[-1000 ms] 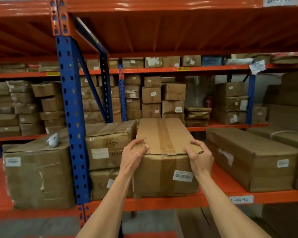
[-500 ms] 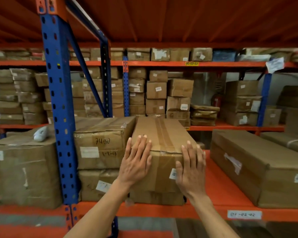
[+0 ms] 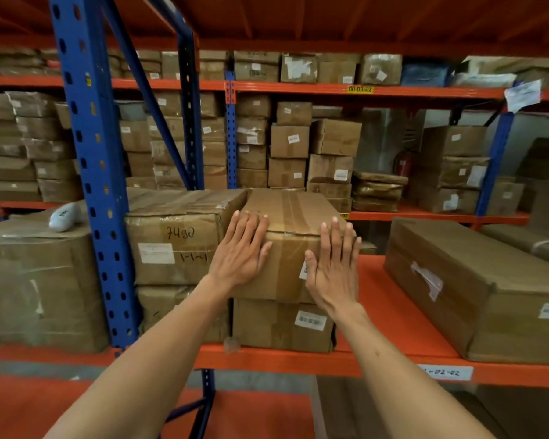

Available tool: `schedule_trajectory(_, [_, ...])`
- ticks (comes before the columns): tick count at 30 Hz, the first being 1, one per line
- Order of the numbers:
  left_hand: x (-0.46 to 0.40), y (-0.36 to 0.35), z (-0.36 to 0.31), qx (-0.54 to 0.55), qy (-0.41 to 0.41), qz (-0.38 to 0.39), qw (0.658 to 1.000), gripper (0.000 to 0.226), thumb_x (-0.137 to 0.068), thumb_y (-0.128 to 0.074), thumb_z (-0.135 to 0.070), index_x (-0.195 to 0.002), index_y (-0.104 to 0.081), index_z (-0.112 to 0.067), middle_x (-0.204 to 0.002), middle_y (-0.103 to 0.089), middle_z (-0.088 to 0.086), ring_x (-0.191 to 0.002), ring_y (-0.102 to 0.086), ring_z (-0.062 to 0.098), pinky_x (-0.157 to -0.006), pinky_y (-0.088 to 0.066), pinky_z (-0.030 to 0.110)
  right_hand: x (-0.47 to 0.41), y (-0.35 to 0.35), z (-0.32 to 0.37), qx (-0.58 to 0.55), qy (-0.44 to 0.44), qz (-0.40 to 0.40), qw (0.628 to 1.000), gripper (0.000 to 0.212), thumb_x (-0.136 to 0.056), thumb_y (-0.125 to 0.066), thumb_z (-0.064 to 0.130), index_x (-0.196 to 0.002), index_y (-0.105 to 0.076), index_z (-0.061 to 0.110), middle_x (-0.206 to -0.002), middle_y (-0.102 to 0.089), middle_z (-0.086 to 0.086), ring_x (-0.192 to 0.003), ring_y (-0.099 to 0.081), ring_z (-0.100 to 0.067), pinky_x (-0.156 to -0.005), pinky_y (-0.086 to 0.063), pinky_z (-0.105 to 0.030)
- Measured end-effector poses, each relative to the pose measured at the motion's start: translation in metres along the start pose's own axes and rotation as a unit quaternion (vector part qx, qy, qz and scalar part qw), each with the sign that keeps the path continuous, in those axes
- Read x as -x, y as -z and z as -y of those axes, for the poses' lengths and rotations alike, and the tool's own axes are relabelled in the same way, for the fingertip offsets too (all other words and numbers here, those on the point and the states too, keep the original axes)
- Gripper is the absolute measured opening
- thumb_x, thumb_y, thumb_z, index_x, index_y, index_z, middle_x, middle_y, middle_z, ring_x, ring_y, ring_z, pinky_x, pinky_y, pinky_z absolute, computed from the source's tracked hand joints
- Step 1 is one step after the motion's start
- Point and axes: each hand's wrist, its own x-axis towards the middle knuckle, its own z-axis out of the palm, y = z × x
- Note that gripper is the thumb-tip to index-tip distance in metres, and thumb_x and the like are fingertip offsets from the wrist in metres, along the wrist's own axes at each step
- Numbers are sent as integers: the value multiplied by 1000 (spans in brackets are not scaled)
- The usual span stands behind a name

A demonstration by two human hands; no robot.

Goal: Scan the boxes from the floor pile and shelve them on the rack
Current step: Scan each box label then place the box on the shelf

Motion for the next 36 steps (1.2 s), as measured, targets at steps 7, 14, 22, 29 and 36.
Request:
schedule_trajectory(7, [-10, -17, 6, 37, 22, 58, 997, 64, -104, -17, -44, -153, -27, -4, -155, -30, 22, -148, -22, 37, -124, -7, 50, -11, -18, -4, 20, -20, 38, 999, 70, -107, -26, 43, -165, -8, 8, -173, 5, -14, -158, 9, -35, -128, 4, -53])
schedule_trajectory(14, [-10, -26, 4, 41, 22, 85, 995, 73, -102, -21, -55, -155, -22, -4, -159, -23, 23, -150, -13, 37, -124, -4, 52, -11, -27, -5, 21, -32, 48, 998, 70, -108, -28, 42, -164, -9, 6, -172, 3, -15, -158, 7, -37, -128, 3, -52])
schedule_trajectory(22, [3, -20, -3, 26, 35, 143, 989, 81, -99, -13, -59, -158, -2, -4, -165, 6, 20, -152, 10, 33, -123, -1, 52, -8, -7, -4, 45, -35, 148, 987, 75, -105, -15, 52, -162, 14, 12, -168, 27, -9, -154, 28, -30, -126, 15, -47])
schedule_trajectory(29, [47, 22, -40, 81, 110, 216, 967, 94, -91, -11, -66, -157, 1, -1, -164, 10, 21, -152, 10, 31, -124, 5, 45, 30, 40, -11, 6, -24, 267, 963, 77, -108, -20, 52, -162, 16, 12, -166, 32, -8, -152, 32, -24, -126, 16, -44])
schedule_trajectory(36, [145, 51, -120, 201, 222, 276, 913, 90, -86, -32, -66, -136, -43, 8, -135, -48, 24, -128, -42, 38, -114, -27, 43, 134, 86, -30, -84, -57, 328, 939, 80, -101, -49, 53, -161, -24, 7, -168, -23, -15, -157, -17, -28, -127, -9, -37])
